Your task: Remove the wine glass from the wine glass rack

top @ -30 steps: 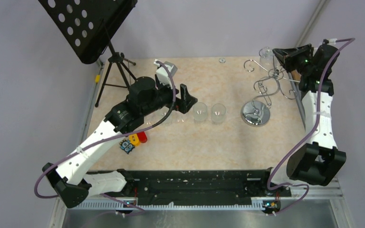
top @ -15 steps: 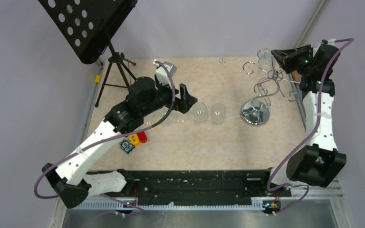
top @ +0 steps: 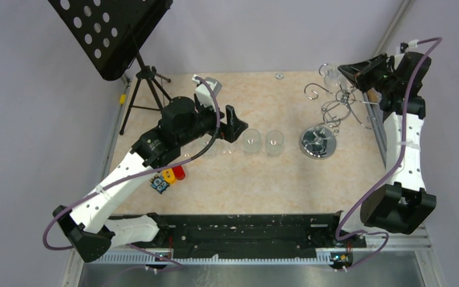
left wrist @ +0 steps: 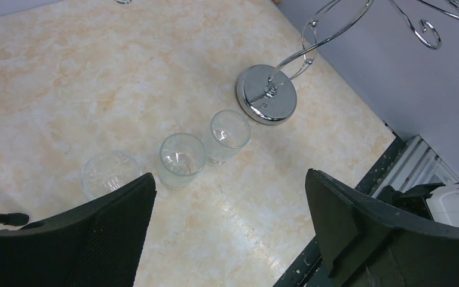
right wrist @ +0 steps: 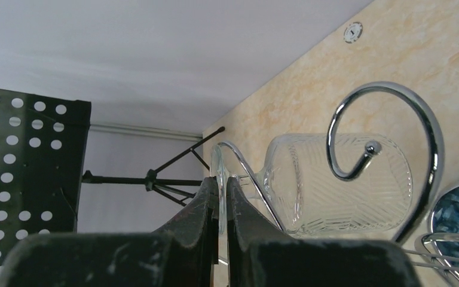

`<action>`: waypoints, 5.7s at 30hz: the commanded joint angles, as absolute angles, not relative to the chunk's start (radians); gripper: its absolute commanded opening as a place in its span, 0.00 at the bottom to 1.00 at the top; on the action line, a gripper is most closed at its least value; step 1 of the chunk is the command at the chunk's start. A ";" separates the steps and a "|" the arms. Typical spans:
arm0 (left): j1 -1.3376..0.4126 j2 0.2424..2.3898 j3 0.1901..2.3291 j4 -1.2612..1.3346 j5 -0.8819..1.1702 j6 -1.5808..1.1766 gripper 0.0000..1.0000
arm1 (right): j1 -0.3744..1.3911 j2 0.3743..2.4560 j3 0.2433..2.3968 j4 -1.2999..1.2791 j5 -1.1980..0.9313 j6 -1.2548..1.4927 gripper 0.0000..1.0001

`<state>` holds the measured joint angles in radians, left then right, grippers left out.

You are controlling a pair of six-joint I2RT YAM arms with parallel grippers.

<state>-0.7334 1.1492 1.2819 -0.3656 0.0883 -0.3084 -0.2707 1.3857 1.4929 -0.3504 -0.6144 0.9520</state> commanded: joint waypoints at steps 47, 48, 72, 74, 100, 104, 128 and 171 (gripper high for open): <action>-0.715 1.167 1.316 -0.340 0.114 -0.337 0.99 | -0.281 1.626 1.716 -0.306 -1.098 0.669 0.00; -0.714 1.168 1.316 -0.341 0.115 -0.339 0.99 | -0.281 1.626 1.714 -0.311 -1.097 0.659 0.00; -0.713 1.209 1.342 -0.312 0.169 -0.362 0.99 | -0.226 1.660 1.789 -0.442 -1.158 0.457 0.00; -0.712 1.212 1.344 -0.310 0.173 -0.364 0.99 | -0.218 1.668 1.792 -0.450 -1.152 0.448 0.00; -0.711 1.247 1.358 -0.297 0.214 -0.388 0.99 | -0.191 1.691 1.821 -0.426 -1.198 0.452 0.00; -0.710 1.244 1.357 -0.296 0.207 -0.392 0.99 | -0.152 1.686 1.827 -0.408 -1.155 0.525 0.00; -0.686 1.221 1.358 -0.289 0.151 -0.432 0.99 | 0.006 1.627 1.750 0.122 -1.049 1.052 0.00; -0.527 1.334 1.209 1.028 0.614 -1.736 0.84 | 0.340 1.072 1.127 0.808 -0.483 1.771 0.00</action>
